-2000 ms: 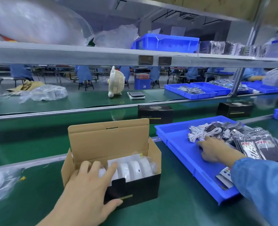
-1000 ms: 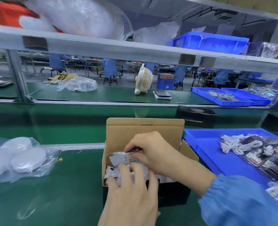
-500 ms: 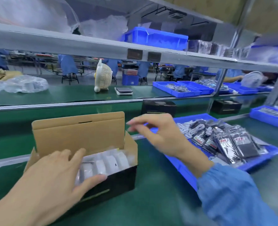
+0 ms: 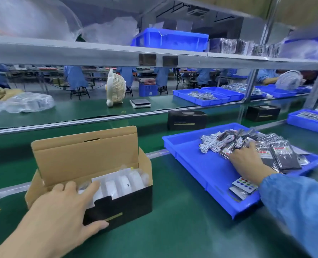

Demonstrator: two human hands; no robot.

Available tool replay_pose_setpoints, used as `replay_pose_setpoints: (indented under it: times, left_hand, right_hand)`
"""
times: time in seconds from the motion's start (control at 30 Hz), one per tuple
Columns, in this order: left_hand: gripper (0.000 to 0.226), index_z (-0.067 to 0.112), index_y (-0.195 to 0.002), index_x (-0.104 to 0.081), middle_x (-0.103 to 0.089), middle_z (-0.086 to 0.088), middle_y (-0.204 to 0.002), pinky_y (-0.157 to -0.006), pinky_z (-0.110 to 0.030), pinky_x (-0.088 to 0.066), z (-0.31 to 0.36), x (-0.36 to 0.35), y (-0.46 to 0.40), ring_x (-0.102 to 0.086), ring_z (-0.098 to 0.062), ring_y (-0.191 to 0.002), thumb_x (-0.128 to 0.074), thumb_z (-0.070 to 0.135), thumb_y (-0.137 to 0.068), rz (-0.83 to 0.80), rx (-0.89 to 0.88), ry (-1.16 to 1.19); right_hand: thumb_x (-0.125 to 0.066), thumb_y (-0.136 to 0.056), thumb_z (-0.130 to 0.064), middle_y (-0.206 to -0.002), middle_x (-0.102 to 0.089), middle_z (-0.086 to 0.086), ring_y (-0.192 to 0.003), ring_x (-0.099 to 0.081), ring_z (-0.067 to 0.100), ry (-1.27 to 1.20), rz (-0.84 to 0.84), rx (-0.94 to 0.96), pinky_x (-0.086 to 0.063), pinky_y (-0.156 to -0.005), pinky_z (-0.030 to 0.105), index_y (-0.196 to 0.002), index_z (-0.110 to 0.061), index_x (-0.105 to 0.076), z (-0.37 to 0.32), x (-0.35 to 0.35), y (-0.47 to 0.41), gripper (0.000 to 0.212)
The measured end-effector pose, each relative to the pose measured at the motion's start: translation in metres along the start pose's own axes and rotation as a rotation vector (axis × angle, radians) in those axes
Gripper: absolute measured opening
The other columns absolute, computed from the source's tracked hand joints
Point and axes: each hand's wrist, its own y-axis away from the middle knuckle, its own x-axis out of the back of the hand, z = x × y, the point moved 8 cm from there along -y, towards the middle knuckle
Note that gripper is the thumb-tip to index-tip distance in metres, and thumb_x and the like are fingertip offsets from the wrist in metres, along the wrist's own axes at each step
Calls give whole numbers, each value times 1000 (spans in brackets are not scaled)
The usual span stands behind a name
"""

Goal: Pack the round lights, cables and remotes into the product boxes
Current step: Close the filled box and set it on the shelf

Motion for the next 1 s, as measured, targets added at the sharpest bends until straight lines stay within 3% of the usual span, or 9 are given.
replay_pose_setpoints:
  times: [0.07, 0.2, 0.43, 0.53, 0.6, 0.67, 0.8, 0.87, 1.0]
  left_hand:
    - [84, 27, -106, -73, -57, -2, -64, -40, -26, -29, 5, 5, 2, -59, -24, -53, -66, 86, -47, -42, -19, -68]
    - [91, 39, -148, -14, -52, 4, -118, -77, -29, -43, 2, 1, 10, -51, -18, -108, -31, 90, -74, -129, 73, -75]
    - [85, 32, -148, -12, -50, -1, -119, -73, -33, -31, 8, -5, 10, -50, -22, -106, -33, 83, -82, -181, 79, -170]
    - [78, 31, -141, -22, -49, -1, -118, -81, -34, -37, 11, 0, 7, -48, -24, -105, -37, 80, -82, -127, 65, -136]
    - [76, 31, -141, -28, -48, 3, -121, -86, -33, -39, 18, 8, 2, -46, -22, -110, -41, 77, -83, -17, 27, 6]
    - [72, 33, -144, -29, -44, 8, -130, -92, -31, -39, 27, 9, -1, -43, -19, -120, -45, 72, -86, 30, -39, 161]
    - [64, 33, -142, -40, -45, 8, -139, -99, -34, -41, 34, 6, 0, -43, -20, -126, -54, 64, -87, 62, -117, 232]
    - [65, 34, -143, -36, -41, 8, -143, -102, -33, -38, 32, 3, 1, -39, -19, -129, -51, 65, -88, 69, -129, 231]
    - [56, 31, -130, -48, -46, 8, -137, -96, -34, -40, 35, 5, 1, -43, -20, -123, -53, 65, -86, 131, -147, 208]
  right_hand:
    - [-52, -90, -14, -96, -70, -11, -97, -65, 14, -9, 47, 14, -31, -97, 41, -98, -29, -65, -5, 5, 0, 21]
    - [-53, -86, -22, -87, -69, -11, -93, -65, 10, -55, 198, -100, -33, -81, 33, -100, -33, -55, 8, 18, 5, 18]
    - [-51, -93, -31, -105, -66, -4, -94, -66, 19, -320, 83, -158, -48, -68, 25, -122, -33, -52, 41, 47, 12, 29]
    - [-66, -87, -16, -95, -73, 6, -84, -70, 27, -802, 494, -148, -56, -71, 32, -112, -31, -65, 70, 119, 41, 30]
    - [-73, -84, -19, -78, -72, -3, -70, -69, 8, -1324, 810, 84, -54, -67, 18, -102, -33, -70, 69, 183, 76, 23]
    - [-74, -85, -25, -80, -71, -9, -71, -68, 4, -1642, 794, 479, -51, -69, 9, -104, -32, -72, 27, 243, 96, 20]
    - [-67, -83, -2, -102, -69, -1, -90, -63, 12, -1274, 707, 848, -51, -82, 23, -102, -14, -74, -93, 312, 103, 23]
    - [-59, -89, -6, -114, -56, -2, -102, -55, 18, -903, 530, 846, -45, -81, 30, -106, -17, -70, -146, 299, 88, 24]
    - [-65, -77, -15, -92, -59, -9, -84, -57, 17, -383, 693, 779, -31, -66, 27, -85, -28, -71, -163, 288, 96, 16]
